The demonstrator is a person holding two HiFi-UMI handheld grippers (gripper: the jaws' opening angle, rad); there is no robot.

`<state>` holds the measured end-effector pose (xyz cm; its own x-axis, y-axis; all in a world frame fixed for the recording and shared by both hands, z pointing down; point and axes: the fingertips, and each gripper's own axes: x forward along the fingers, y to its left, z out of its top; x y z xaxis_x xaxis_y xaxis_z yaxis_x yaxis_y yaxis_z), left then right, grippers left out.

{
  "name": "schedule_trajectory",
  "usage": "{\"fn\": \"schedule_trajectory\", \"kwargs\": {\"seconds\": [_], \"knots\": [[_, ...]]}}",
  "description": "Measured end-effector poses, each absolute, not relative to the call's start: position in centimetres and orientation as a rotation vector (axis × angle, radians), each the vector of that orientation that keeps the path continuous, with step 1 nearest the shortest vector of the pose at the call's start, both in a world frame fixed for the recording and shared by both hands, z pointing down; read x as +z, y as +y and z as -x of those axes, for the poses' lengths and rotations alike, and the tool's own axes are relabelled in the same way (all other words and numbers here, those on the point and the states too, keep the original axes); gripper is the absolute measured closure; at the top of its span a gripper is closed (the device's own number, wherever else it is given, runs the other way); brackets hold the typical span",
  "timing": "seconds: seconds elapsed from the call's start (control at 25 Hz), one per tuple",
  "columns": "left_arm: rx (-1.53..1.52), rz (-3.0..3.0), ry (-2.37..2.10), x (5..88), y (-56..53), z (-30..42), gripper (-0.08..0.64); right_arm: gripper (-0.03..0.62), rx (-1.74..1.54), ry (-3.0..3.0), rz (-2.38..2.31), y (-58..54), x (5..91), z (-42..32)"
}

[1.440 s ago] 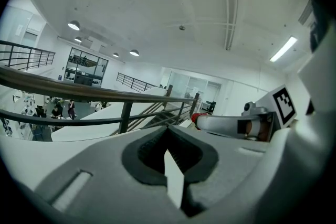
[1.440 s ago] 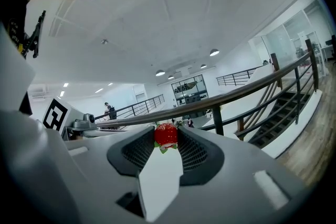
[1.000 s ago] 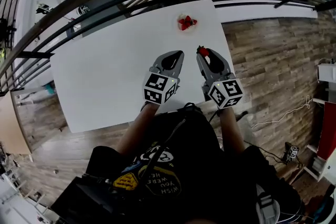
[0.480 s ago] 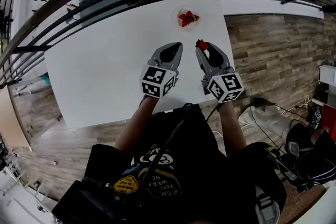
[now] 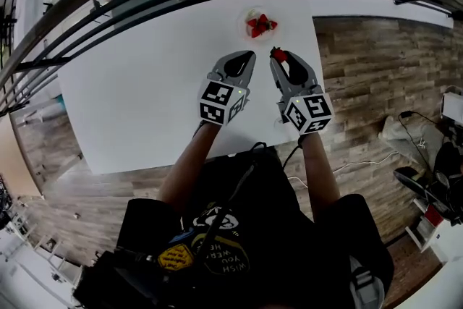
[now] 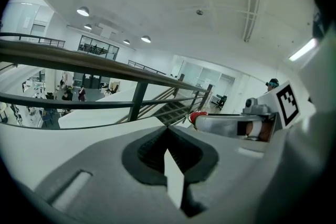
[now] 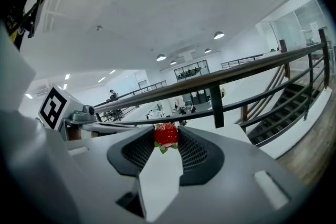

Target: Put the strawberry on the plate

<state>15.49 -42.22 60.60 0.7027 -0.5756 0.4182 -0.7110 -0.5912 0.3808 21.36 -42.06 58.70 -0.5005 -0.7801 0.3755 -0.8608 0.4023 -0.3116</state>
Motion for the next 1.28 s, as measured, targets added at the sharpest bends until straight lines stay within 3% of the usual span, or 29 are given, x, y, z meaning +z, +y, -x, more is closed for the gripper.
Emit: {"fn": "schedule_trajectory", "kwargs": {"seconds": [1.28], "knots": [[0.51,-2.278,-1.071,74.2,-48.2,-15.5,0.56,0.453,0.665,-2.27,-1.275,-48.2,75.9,-21.5]]}}
